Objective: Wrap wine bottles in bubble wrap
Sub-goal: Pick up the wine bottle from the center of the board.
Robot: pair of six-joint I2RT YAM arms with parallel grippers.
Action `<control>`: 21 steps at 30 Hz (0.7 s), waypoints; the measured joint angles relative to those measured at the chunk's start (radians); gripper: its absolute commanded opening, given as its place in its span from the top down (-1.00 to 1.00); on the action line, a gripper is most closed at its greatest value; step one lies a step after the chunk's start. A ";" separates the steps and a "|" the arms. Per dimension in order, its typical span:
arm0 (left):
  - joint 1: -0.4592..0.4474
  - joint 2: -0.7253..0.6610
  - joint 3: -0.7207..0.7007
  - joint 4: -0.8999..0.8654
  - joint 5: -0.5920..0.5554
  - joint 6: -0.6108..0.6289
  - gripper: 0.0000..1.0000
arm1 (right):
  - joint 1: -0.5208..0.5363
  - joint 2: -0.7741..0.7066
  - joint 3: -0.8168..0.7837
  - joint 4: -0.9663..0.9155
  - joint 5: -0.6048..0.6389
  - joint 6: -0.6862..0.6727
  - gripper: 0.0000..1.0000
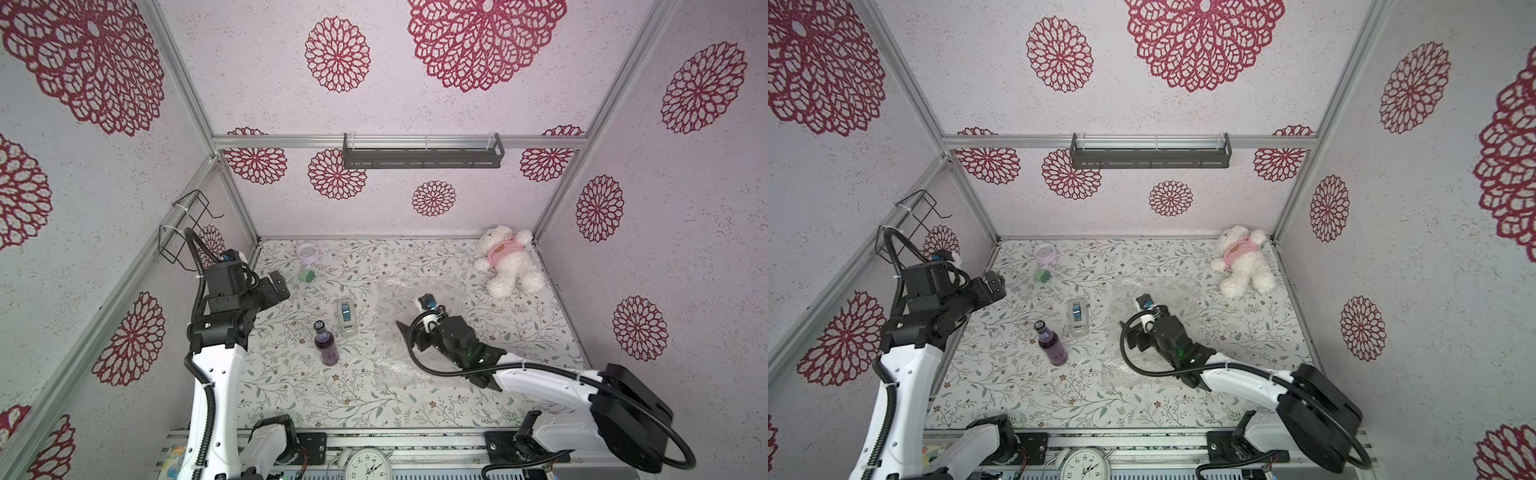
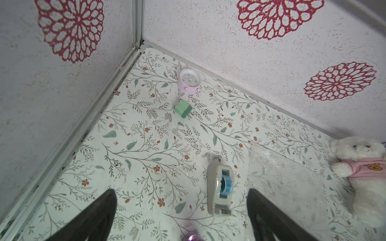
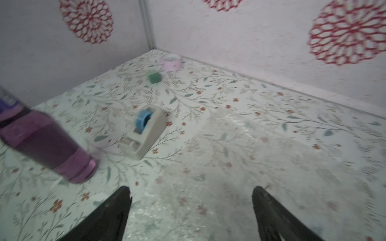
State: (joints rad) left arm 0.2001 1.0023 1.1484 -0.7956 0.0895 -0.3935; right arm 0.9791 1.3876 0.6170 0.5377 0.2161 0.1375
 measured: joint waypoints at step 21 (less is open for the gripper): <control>0.068 0.045 -0.136 0.061 0.219 -0.126 -0.98 | 0.164 0.650 0.462 0.269 -0.206 -0.041 -0.98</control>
State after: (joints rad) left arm 0.2684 1.0473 1.0122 -0.7341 0.3080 -0.5194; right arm 1.1431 2.0380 1.0790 0.8070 0.0105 0.0967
